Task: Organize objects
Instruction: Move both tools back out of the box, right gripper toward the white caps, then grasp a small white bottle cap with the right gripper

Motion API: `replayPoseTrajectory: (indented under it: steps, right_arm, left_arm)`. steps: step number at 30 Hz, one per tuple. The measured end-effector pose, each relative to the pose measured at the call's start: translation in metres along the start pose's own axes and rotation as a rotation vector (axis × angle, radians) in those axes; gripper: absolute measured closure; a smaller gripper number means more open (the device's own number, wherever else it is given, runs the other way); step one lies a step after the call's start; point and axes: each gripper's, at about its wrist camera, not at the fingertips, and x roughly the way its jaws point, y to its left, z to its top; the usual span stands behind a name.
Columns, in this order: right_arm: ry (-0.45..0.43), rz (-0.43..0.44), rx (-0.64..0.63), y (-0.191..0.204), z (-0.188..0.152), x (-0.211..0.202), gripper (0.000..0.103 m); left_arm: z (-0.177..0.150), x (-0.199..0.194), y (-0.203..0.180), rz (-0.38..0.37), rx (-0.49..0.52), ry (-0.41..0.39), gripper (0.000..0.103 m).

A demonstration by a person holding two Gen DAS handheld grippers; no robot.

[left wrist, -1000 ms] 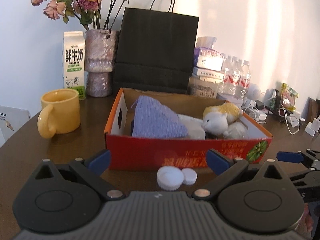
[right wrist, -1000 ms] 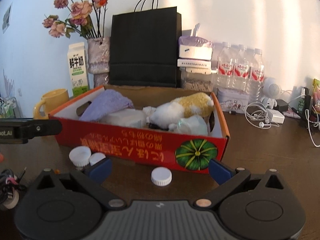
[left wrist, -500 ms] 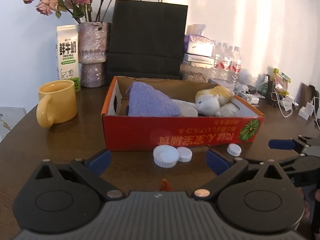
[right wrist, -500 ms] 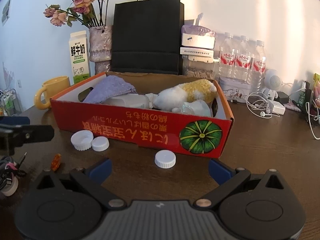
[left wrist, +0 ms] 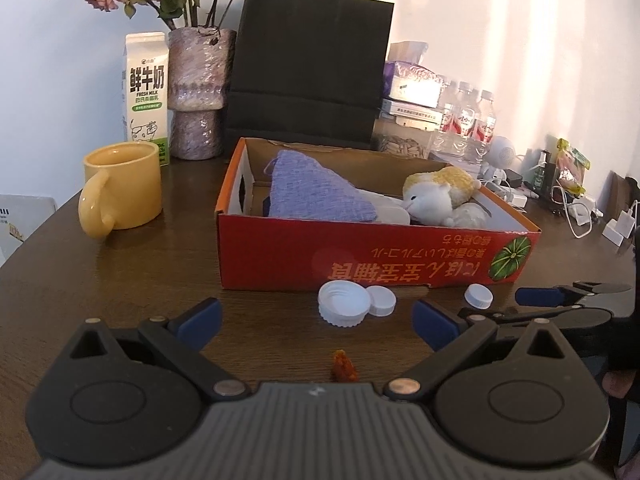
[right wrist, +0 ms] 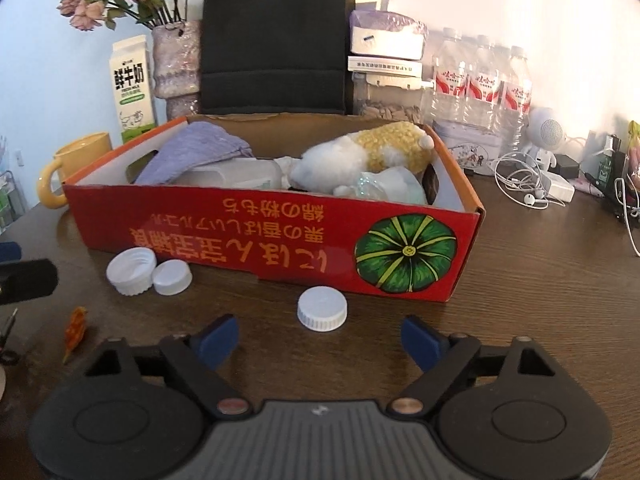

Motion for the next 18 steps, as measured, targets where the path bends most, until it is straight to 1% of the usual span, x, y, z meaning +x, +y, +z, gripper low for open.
replayPoseTrajectory:
  steps: [6,8,10,11,13,15,18]
  right_arm:
    - [0.008,0.004,0.019,-0.002,0.005,0.011,0.023]
    - [0.003,0.006,0.023,-0.003,0.007,0.014,0.027]
    - [-0.005,0.010,0.020,-0.002,0.009,0.015,0.038]
    - [-0.008,0.012,0.017,-0.001,0.009,0.016,0.041]
    - [-0.014,0.017,0.013,0.001,0.010,0.016,0.051]
    - [-0.016,0.023,0.007,0.002,0.010,0.016,0.057]
    - [-0.022,0.034,-0.005,0.005,0.010,0.014,0.076]
  left_arm:
    - [0.000,0.003,0.002,0.009,-0.008,0.004,0.000]
    - [0.000,0.003,0.002,0.012,-0.011,0.006,0.000]
    - [0.001,0.003,0.003,0.013,-0.013,0.004,0.000]
    - [0.000,0.003,0.003,0.014,-0.014,0.003,0.000]
    - [0.000,0.003,0.003,0.014,-0.013,0.002,0.000]
    - [0.000,0.003,0.003,0.013,-0.011,0.004,0.000]
    - [0.000,0.003,0.003,0.015,-0.011,0.006,0.000]
